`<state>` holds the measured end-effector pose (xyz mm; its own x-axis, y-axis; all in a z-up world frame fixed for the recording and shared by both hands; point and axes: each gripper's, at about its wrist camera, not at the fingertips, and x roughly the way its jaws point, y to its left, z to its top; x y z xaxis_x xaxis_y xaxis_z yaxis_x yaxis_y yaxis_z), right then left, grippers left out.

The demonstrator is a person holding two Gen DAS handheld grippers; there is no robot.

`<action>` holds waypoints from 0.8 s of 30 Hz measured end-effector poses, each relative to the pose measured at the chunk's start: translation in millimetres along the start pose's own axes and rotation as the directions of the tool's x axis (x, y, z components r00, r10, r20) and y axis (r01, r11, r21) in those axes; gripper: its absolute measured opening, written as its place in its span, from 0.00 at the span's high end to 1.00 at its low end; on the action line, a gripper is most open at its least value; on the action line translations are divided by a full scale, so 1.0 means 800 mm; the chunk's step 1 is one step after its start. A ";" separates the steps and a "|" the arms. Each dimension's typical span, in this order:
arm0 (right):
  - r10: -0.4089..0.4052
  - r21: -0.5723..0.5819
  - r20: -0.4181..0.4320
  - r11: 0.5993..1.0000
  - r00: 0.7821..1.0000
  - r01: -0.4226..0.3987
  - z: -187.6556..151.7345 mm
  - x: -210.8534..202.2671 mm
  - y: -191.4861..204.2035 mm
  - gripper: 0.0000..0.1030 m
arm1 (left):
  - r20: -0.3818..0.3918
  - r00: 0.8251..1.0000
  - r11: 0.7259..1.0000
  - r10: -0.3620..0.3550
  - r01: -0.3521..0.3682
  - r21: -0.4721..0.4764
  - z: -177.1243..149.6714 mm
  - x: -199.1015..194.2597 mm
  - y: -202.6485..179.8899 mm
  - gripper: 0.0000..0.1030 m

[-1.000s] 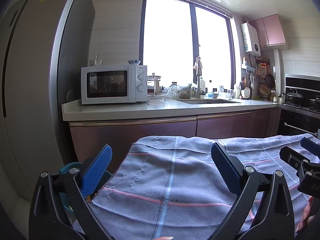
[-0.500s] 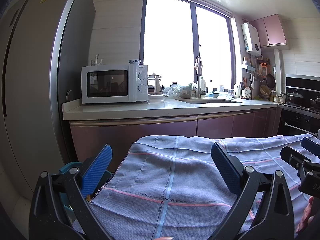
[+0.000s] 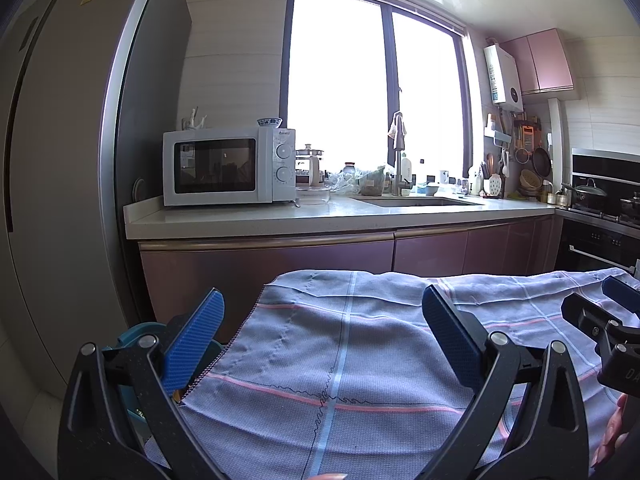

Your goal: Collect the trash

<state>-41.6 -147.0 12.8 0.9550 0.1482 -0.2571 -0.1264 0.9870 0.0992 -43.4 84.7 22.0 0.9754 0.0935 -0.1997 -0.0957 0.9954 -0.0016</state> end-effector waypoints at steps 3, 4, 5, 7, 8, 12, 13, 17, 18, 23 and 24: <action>0.000 0.000 -0.001 1.000 1.000 0.000 0.000 0.000 0.000 0.07 | -0.001 1.000 1.000 0.000 0.000 -0.001 0.000 0.000 0.000 0.05; 0.000 0.000 -0.001 1.000 1.000 0.000 0.000 0.000 0.000 0.07 | -0.001 1.000 1.000 -0.001 0.001 -0.001 0.000 0.000 0.000 0.05; 0.001 0.001 0.000 1.000 1.000 -0.001 0.000 0.000 0.000 0.07 | -0.001 1.000 1.000 -0.001 0.001 -0.001 0.000 0.000 0.000 0.05; -0.001 -0.001 -0.001 1.000 1.000 0.001 0.000 0.000 0.000 0.07 | -0.002 1.000 1.000 0.000 0.000 -0.001 0.000 0.000 0.000 0.05; 0.000 0.000 0.000 1.000 1.000 0.000 0.000 0.000 -0.001 0.07 | -0.003 1.000 1.000 -0.001 0.001 -0.002 0.000 0.000 0.000 0.05; 0.000 0.000 0.000 1.000 1.000 0.000 0.000 0.000 -0.001 0.07 | -0.003 1.000 1.000 -0.001 0.001 -0.001 0.000 0.000 0.000 0.05; 0.000 0.001 0.000 1.000 1.000 0.000 0.000 0.000 -0.001 0.07 | -0.003 1.000 1.000 0.000 0.000 -0.002 0.001 0.000 0.000 0.05; -0.004 0.003 -0.002 1.000 1.000 0.004 0.000 -0.001 -0.001 0.07 | -0.004 1.000 1.000 -0.001 0.001 -0.002 0.000 0.000 0.000 0.05; -0.004 0.004 -0.002 1.000 1.000 0.004 0.000 -0.001 -0.002 0.07 | -0.004 1.000 1.000 0.000 0.000 -0.002 -0.001 0.000 -0.001 0.05; -0.004 0.004 -0.004 1.000 1.000 0.004 0.001 0.000 -0.002 0.07 | -0.005 1.000 1.000 0.000 0.000 -0.002 0.000 -0.001 -0.001 0.05; -0.003 0.005 -0.003 1.000 1.000 0.003 0.001 0.000 -0.002 0.07 | -0.005 1.000 1.000 0.001 -0.001 -0.001 -0.001 -0.001 -0.001 0.05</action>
<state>-41.4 -148.9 13.2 0.9544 0.1456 -0.2607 -0.1225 0.9871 0.1031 -43.9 83.9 21.7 0.9744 0.0941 -0.2042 -0.0967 0.9953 -0.0027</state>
